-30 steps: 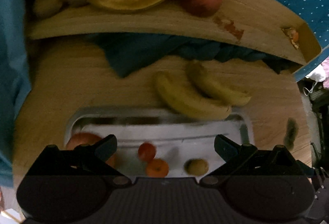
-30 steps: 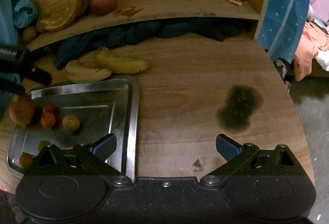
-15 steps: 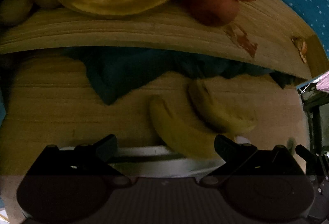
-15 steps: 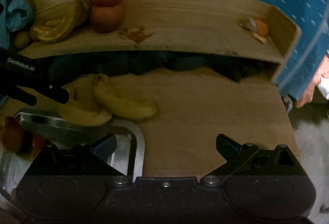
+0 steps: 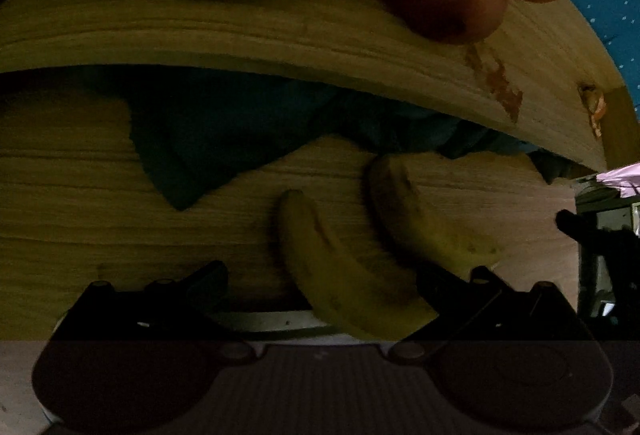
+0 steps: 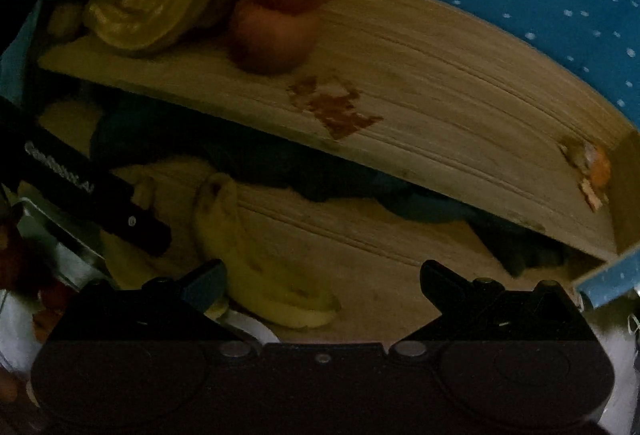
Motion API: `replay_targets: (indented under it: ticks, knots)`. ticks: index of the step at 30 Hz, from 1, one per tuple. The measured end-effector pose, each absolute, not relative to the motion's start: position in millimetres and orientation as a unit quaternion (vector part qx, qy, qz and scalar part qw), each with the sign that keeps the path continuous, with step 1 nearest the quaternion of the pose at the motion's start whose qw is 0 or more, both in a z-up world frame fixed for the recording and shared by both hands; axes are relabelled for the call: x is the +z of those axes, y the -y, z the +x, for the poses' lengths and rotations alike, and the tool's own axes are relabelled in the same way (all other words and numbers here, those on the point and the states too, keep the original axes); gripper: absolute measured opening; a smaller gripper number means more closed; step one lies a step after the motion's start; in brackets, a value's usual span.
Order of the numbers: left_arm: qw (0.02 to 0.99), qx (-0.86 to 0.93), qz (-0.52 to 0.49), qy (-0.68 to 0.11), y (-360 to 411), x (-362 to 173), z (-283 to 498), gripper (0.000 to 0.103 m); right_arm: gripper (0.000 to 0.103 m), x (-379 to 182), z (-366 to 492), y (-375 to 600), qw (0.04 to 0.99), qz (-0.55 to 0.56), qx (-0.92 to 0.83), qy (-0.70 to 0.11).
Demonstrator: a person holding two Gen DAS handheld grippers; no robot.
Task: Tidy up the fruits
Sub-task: 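Reach both tools forward past the tray toward the two bananas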
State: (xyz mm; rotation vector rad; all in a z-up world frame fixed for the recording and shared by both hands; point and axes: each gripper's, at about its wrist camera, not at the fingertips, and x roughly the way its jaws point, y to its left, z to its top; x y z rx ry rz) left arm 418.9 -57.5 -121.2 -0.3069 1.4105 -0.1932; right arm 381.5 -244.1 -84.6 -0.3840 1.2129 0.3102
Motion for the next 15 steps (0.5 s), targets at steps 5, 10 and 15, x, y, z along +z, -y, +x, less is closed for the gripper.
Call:
replay_targets:
  ticks: [5, 10, 15]
  knots:
    - [0.741, -0.09, -0.162, -0.645, 54, -123, 422, 0.102, 0.102, -91, 384, 236, 0.786, -0.18, 0.152, -0.572]
    - [0.735, -0.101, -0.172, -0.648, 50, -120, 421, 0.092, 0.102, -96, 385, 225, 0.783, -0.186, 0.156, -0.573]
    - [0.732, -0.111, -0.177, -0.648, 52, -119, 419, 0.077, 0.102, -98, 387, 219, 0.781, -0.194, 0.159, -0.572]
